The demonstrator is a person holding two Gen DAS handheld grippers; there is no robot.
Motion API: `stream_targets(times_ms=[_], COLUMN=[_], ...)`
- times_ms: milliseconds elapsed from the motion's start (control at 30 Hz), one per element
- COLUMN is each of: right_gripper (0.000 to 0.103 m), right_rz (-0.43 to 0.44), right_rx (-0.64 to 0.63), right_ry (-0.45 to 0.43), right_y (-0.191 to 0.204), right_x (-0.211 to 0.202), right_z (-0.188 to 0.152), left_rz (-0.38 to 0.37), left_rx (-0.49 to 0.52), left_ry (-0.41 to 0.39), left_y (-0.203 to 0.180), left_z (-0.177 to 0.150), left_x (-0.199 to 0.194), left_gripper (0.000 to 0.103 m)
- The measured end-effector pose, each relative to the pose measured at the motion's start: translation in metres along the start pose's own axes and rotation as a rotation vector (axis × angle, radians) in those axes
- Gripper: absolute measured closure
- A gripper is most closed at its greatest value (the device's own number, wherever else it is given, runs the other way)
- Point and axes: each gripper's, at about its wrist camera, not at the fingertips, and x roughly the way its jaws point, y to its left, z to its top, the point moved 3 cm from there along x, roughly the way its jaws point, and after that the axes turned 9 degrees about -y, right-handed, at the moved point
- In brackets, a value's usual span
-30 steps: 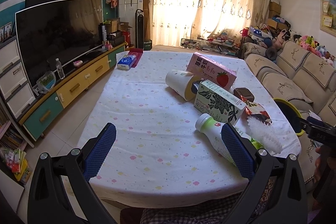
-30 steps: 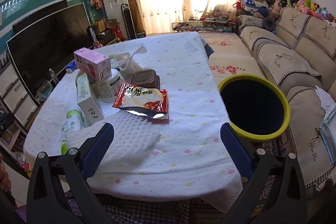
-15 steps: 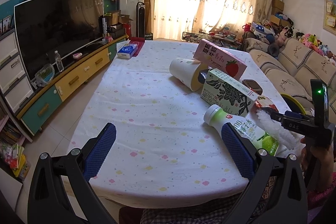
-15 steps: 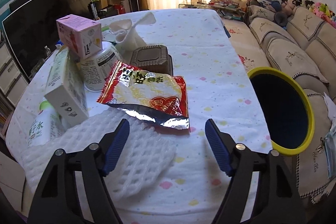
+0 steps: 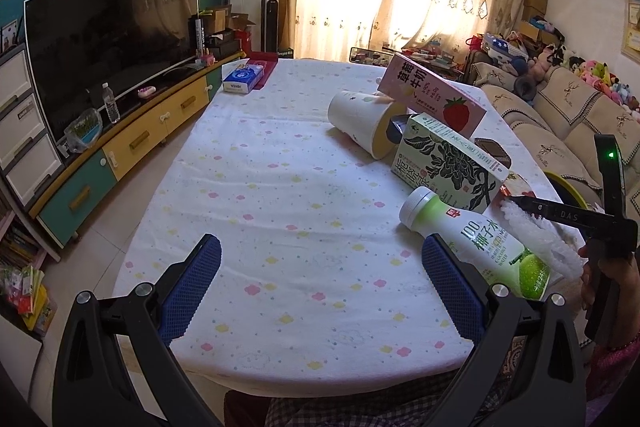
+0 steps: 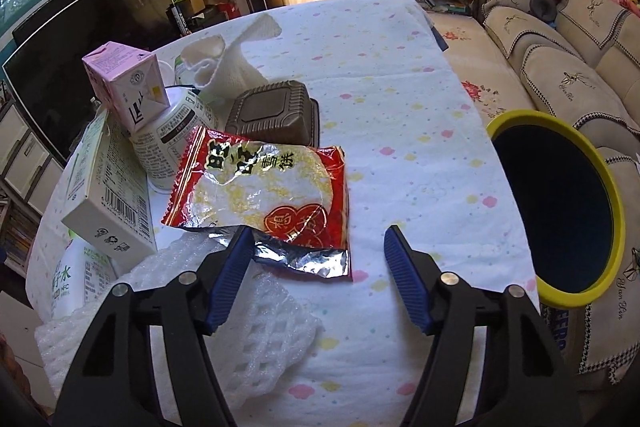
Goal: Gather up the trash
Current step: 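Reach the right gripper to the red snack bag and close on it, then carry the snack bag over the yellow-rimmed bin and open the right gripper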
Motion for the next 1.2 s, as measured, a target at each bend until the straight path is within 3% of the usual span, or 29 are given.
stream_targets(times_ms=[33, 133, 167, 200, 567, 800, 1033, 1200], right_gripper=[0.045, 0.072, 0.089, 0.094, 0.098, 0.098, 0.098, 0.097], right_rz=[-0.001, 0.010, 0.024, 0.039, 0.075, -0.008, -0.241, -0.404], right_rx=[0.000, 0.012, 0.024, 0.038, 0.082, 0.166, 0.225, 0.253], right_ry=[0.000, 0.007, 0.013, 0.015, -0.069, -0.106, -0.167, -0.131], right_y=[-0.001, -0.004, -0.006, -0.009, -0.018, -0.058, -0.123, -0.175], right_x=[0.001, 0.001, 0.002, 0.002, -0.031, -0.042, -0.053, -0.041], right_z=[0.001, 0.002, 0.002, 0.003, 0.016, 0.018, 0.021, 0.018], left_rz=[0.000, -0.001, 0.000, 0.000, 0.003, 0.003, 0.000, -0.010], left_rx=[-0.001, -0.001, 0.000, 0.002, 0.005, 0.006, 0.015, 0.023], left_ry=[0.001, 0.007, 0.008, 0.008, 0.008, 0.008, 0.004, -0.003], left_y=[0.000, 0.000, 0.000, -0.001, -0.001, -0.002, -0.004, -0.010], left_z=[0.000, 0.000, 0.000, 0.000, 0.001, 0.002, 0.003, 0.003], left_x=[0.001, 0.002, 0.002, 0.003, 0.003, 0.003, 0.002, 0.000], left_gripper=[0.004, 0.004, 0.004, 0.004, 0.004, 0.004, 0.004, 0.004])
